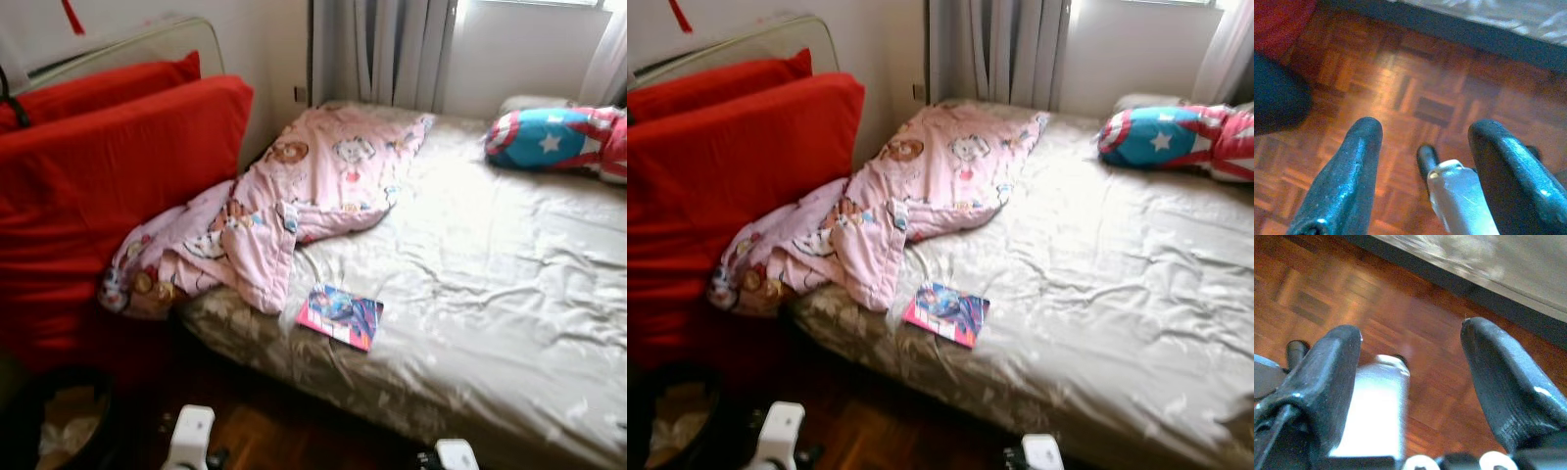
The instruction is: Clean up the room
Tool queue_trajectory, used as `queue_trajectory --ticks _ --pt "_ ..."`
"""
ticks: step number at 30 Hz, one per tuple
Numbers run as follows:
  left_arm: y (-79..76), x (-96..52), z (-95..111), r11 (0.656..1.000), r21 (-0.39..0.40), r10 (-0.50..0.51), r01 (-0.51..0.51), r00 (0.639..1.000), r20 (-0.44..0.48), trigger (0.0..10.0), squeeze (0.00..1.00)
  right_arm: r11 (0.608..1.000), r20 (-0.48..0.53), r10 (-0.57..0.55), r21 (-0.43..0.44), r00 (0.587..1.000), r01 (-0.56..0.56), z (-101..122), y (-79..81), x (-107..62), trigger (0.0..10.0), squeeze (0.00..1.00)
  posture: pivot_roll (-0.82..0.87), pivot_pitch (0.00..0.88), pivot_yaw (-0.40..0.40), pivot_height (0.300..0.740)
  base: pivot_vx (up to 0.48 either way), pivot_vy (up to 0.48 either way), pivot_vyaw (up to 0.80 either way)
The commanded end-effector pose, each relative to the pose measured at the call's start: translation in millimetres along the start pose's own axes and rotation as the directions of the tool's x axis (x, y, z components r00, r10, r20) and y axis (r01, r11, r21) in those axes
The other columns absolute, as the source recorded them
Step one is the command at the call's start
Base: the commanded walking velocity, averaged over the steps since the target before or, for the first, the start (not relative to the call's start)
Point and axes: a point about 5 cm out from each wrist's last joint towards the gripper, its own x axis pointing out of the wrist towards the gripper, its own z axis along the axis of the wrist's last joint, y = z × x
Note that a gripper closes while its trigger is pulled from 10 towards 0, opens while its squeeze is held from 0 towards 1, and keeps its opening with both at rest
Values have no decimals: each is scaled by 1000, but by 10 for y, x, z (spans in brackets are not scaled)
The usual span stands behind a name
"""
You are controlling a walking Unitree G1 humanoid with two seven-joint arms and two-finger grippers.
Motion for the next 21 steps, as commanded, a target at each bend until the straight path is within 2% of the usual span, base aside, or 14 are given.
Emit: queue_trajectory --ticks 1,17,21 --pt "48 -13 -39 1000 17 11 -10 1000 -18 10000 0 1000 16 -1 14 1000 0 50 19 15 10000 0 -10 0 3 740 0 -341 -475" --pt "33 -9 -31 1000 12 9 -9 1000 -16 10000 0 1000 15 2 5 1000 -2 60 5 15 10000 0 -16 0 -2 740 0 -341 -699" --pt "31 -8 -30 1000 12 8 -8 1000 -15 10000 0 1000 19 0 7 1000 0 64 3 14 10000 0 -18 0 -1 740 0 -341 -433"
